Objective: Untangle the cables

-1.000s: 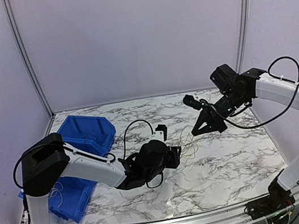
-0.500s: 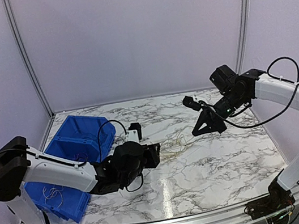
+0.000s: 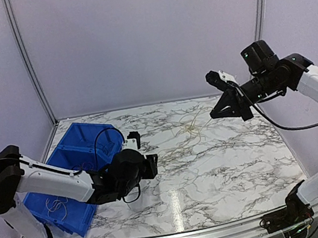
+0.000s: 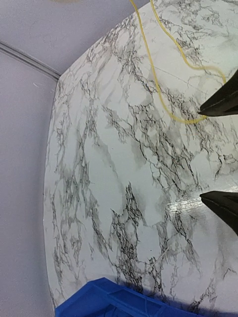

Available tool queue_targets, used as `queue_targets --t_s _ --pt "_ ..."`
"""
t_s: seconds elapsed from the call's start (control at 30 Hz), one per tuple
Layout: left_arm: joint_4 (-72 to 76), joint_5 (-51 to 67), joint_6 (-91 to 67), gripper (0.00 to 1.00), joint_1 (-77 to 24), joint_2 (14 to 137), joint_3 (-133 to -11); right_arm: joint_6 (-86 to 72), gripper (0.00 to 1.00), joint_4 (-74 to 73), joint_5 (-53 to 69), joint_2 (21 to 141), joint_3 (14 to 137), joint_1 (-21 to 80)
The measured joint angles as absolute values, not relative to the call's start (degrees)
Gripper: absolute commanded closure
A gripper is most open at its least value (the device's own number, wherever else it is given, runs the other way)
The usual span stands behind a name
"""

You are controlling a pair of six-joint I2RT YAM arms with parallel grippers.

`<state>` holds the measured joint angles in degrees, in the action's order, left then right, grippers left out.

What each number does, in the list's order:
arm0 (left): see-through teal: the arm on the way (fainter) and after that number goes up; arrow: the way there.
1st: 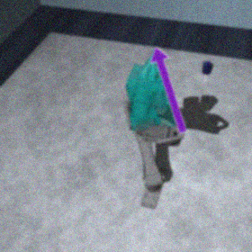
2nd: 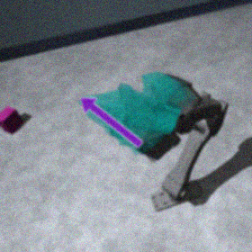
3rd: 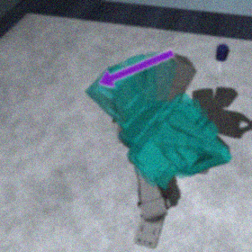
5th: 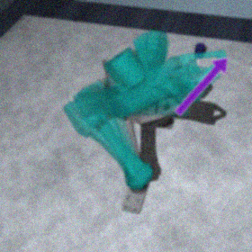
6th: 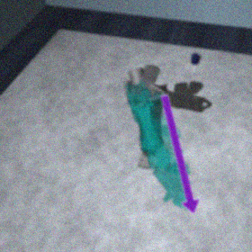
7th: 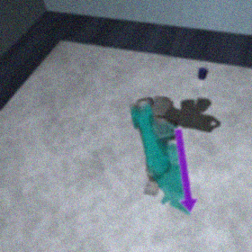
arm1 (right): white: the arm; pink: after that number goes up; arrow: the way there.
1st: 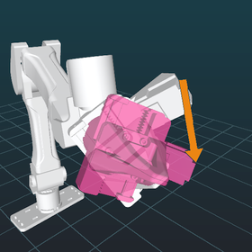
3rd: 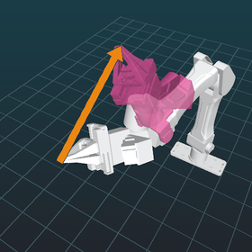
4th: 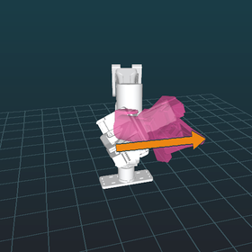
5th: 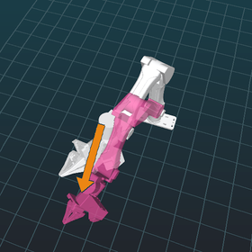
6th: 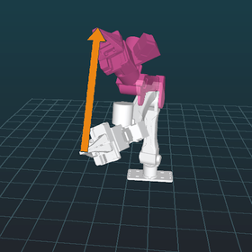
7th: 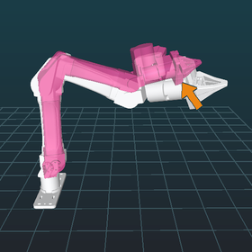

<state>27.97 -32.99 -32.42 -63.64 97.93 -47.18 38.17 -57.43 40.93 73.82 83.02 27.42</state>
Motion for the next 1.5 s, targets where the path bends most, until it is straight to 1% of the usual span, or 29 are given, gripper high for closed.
queue_targets --t_s 0.1,0.23,0.43,0.7,0.9,1.07,1.17,1.3,1.43,1.5 --pt "28.91 -32.84 -29.98 0.46 -65.08 94.37 -47.18 37.54 1.0 -56.97 39.57 75.61 81.19 27.42" --pt "34.06 -31.9 -25.89 0.45 -68.14 90.3 -47.18 36.82 1.0 -56.55 38.04 78.5 78.81 27.42" --pt "41.36 -27.4 -20.03 0.44 -71.31 89.73 -47.92 35.83 1.0 -56.05 37.32 79.77 78.59 27.42" --pt "43.81 -22.92 -15.62 0.44 -71.96 99.02 -57.74 35.53 1.0 -55.92 37.43 79.83 78.59 27.55" --pt "43.83 -23.55 -14.17 0.46 -71.24 107.46 -65.52 35.59 1.0 -55.96 38.48 79.83 78.52 27.9" --pt "43.7 -23.07 -14.57 0.47 -68.79 114.21 -71.33 36.23 1.0 -56.45 39.92 79.81 78.48 28.05" --pt "43.79 -22.7 -15.27 0.51 -67.29 118.87 -75.85 37.17 1.0 -58.0 41.71 79.81 78.81 28.1" --pt "44.8 -24.16 -16.56 0.56 -66.13 125.03 -80.77 39.18 1.0 -62.74 44.14 79.92 83.61 28.12" --pt "46.02 -27.03 -17.89 0.6 -65.6 130.67 -84.09 41.89 1.0 -69.14 47.29 81.12 97.45 28.1" --pt "46.41 -27.66 -19.03 0.61 -65.28 132.94 -84.95 42.61 1.0 -69.93 49.36 80.36 101.97 27.81"
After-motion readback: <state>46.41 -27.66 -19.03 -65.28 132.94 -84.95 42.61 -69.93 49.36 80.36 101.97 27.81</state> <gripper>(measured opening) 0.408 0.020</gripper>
